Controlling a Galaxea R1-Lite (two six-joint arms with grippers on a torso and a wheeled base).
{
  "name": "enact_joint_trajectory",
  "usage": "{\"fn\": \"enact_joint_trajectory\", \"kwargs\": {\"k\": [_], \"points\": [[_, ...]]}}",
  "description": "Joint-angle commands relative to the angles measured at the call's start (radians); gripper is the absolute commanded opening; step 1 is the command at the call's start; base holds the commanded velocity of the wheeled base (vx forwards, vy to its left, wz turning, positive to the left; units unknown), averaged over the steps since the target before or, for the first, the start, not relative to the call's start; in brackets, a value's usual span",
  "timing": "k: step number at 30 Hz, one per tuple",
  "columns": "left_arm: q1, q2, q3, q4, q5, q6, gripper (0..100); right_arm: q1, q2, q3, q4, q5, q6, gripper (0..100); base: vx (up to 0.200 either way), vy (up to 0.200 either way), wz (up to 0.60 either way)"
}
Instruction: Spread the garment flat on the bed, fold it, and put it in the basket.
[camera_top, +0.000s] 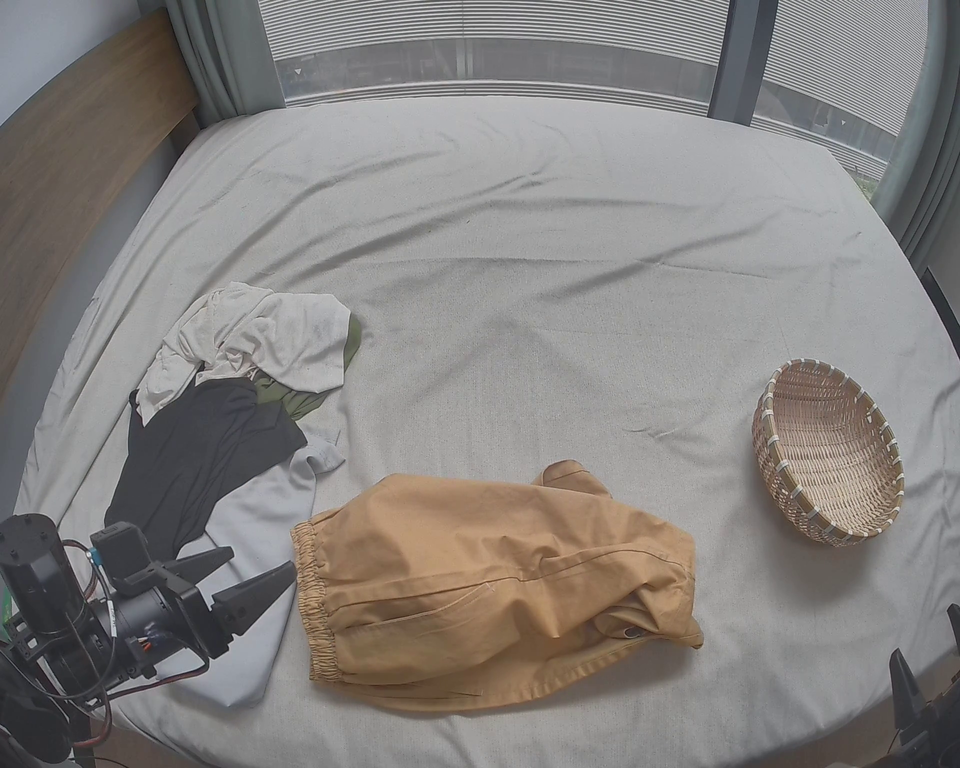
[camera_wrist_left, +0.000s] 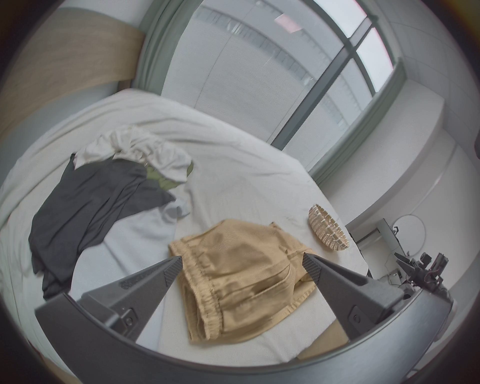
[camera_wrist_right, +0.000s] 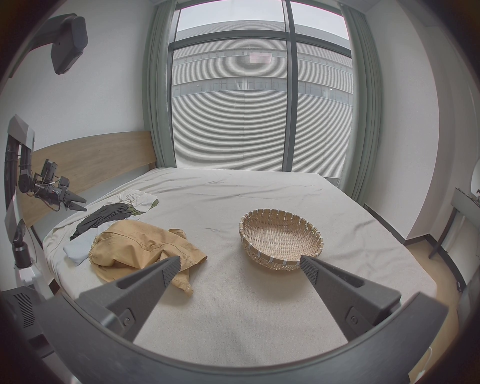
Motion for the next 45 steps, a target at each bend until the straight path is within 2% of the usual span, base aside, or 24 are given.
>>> {"fn": "enact_joint_trajectory", "kwargs": {"k": [1,2,5,10,19,29,37,45], "points": [[0.013,-0.029,0.02,0.014,-0.024,-0.045,100,0.005,-0.016,0.018,0.005,0.009,-0.003,100,0.0,0.0,0.0],[0.013,-0.031,0.02,0.014,-0.029,-0.049,100,0.006,-0.016,0.018,0.005,0.009,-0.002,100,0.0,0.0,0.0],[0.019,-0.027,0.02,0.009,-0.059,-0.08,100,0.121,0.156,0.018,0.007,0.006,0.006,100,0.0,0.0,0.0],[0.019,-0.04,0.02,0.008,-0.059,-0.078,100,0.167,0.266,0.018,0.004,-0.001,0.009,100,0.0,0.0,0.0],[0.019,-0.032,0.02,0.003,-0.058,-0.074,100,0.109,0.064,0.018,-0.002,-0.001,0.004,100,0.0,0.0,0.0],[0.058,-0.037,0.02,0.0,-0.05,-0.075,100,0.106,0.125,0.018,0.007,0.0,0.015,100,0.0,0.0,0.0],[0.064,-0.034,0.02,0.135,-0.067,-0.092,100,0.161,0.185,0.018,0.009,-0.004,0.024,100,0.0,0.0,0.0],[0.068,0.003,0.02,0.172,-0.145,-0.167,100,0.187,0.249,0.018,0.007,-0.006,0.024,100,0.0,0.0,0.0]]}}
